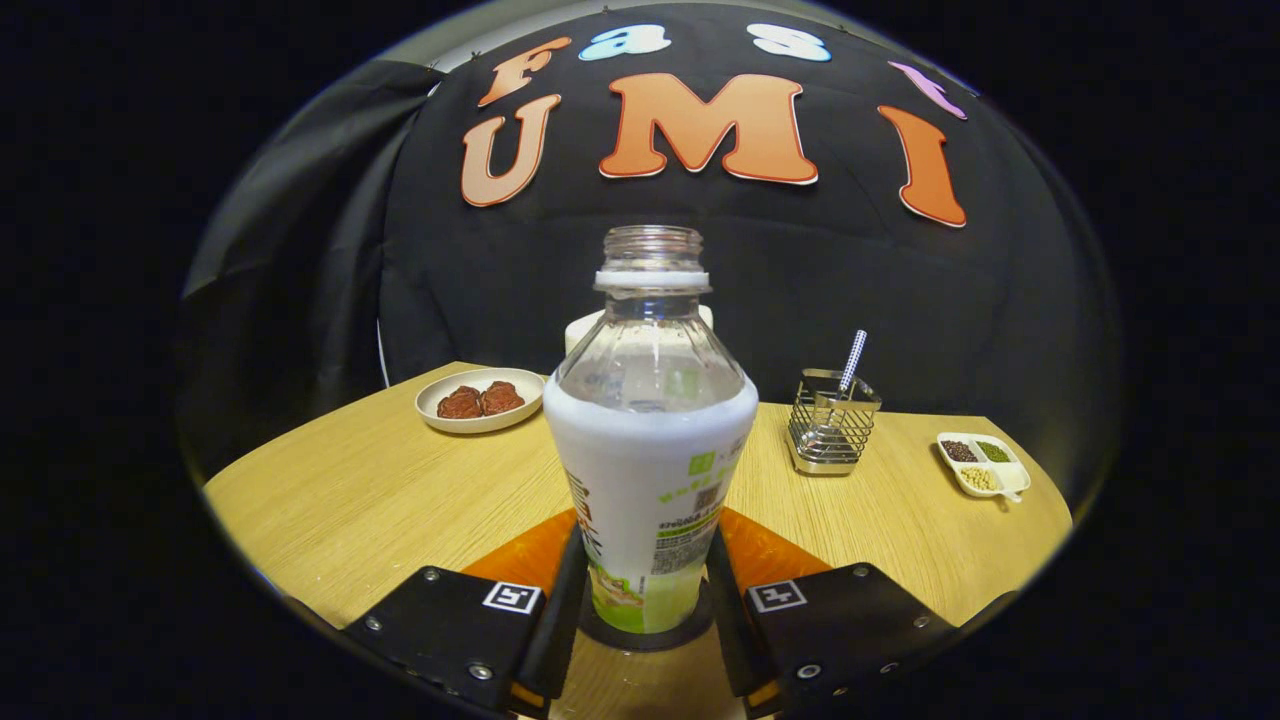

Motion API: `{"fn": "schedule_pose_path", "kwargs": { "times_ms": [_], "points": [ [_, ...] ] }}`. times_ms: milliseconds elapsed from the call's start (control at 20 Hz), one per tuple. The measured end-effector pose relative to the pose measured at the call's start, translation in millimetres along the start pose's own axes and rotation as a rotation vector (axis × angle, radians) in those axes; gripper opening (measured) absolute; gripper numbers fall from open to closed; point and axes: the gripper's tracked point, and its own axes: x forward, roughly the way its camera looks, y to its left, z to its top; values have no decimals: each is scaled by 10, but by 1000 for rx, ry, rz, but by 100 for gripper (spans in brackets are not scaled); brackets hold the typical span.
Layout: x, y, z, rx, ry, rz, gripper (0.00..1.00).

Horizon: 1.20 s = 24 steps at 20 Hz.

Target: Take the bottle from table, then pour the juice into the cup, finally place the bottle on the coaster

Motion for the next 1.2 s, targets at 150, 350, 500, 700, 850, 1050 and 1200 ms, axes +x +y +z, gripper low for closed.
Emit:
{"fn": "schedule_pose_path", "kwargs": {
  "times_ms": [150, 350, 500, 700, 850, 1050, 1200],
  "points": [
    [6, 80, -71, 5, 16, 22, 61],
    [-9, 108, -69, -18, 14, 25, 66],
    [-120, 125, 11, -22, 7, 39, 78],
    [-436, 58, 285, -35, -49, 18, 93],
    [-840, -65, 564, -43, -116, -10, 95],
    [-1486, -222, 918, -39, -210, -32, 96],
    [-1975, -389, 1182, -41, -273, -51, 96]
  ]
}}
